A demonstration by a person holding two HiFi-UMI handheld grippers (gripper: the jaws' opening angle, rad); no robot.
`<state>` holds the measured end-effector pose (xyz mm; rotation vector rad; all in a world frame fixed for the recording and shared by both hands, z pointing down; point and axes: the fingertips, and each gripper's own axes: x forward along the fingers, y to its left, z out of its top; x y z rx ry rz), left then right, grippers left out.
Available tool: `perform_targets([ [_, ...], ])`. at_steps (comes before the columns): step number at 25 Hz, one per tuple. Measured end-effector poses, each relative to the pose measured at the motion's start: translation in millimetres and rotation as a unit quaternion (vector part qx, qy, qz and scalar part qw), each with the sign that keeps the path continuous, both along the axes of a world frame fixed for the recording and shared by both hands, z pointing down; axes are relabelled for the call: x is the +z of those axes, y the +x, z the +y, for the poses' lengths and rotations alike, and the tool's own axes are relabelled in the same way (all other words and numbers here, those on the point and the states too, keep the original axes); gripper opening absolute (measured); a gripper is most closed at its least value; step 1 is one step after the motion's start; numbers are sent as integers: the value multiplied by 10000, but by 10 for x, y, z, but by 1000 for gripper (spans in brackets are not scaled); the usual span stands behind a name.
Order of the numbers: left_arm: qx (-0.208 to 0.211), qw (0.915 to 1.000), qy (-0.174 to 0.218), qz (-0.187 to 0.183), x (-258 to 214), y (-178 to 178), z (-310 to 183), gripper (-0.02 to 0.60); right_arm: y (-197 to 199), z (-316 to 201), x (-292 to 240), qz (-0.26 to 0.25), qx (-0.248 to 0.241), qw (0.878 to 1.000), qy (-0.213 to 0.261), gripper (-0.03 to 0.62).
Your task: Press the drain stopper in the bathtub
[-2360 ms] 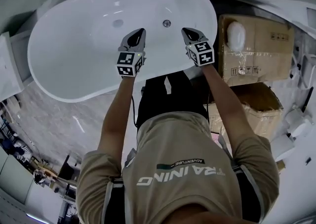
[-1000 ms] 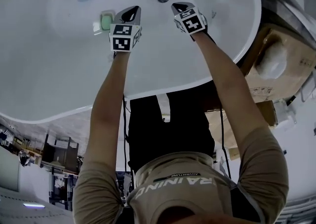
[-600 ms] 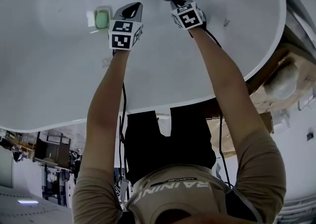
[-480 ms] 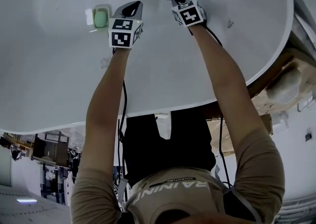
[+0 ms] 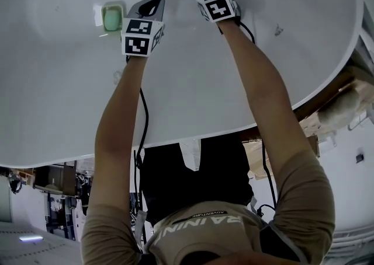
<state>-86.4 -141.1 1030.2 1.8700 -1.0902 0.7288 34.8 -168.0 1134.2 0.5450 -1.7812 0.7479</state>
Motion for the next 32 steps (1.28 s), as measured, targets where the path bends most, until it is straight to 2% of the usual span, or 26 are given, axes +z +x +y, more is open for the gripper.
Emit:
perform_targets([
  [5,-29,10000,-61,0,59,-66,50,2,8,-21,-5,118,132,9998,-106,8],
  [9,-76,9999,-95,-41,95,-125,58,2,26,10,-2,381,6,9990,-228,8],
  [14,-205,9997,-128,-44,125,-208,66,2,18,-13,0,376,330,9986,-175,8],
  [21,-94,9998,-199,-8,133,-95,54,2,-47,-70,-27,399,51,9992,-13,8],
  [25,-75,9998,-172,-49,-84,-82,18,2,-8,37,-183,282,194,9993,-164,8],
  [28,-13,9998,-133,-112,-318,-106,-3,2,-21,27,-461,243,96,9997,5,8],
  [32,98,9997,-142,-197,-734,-140,25,2,-72,96,-975,168,-164,9997,-49,8],
])
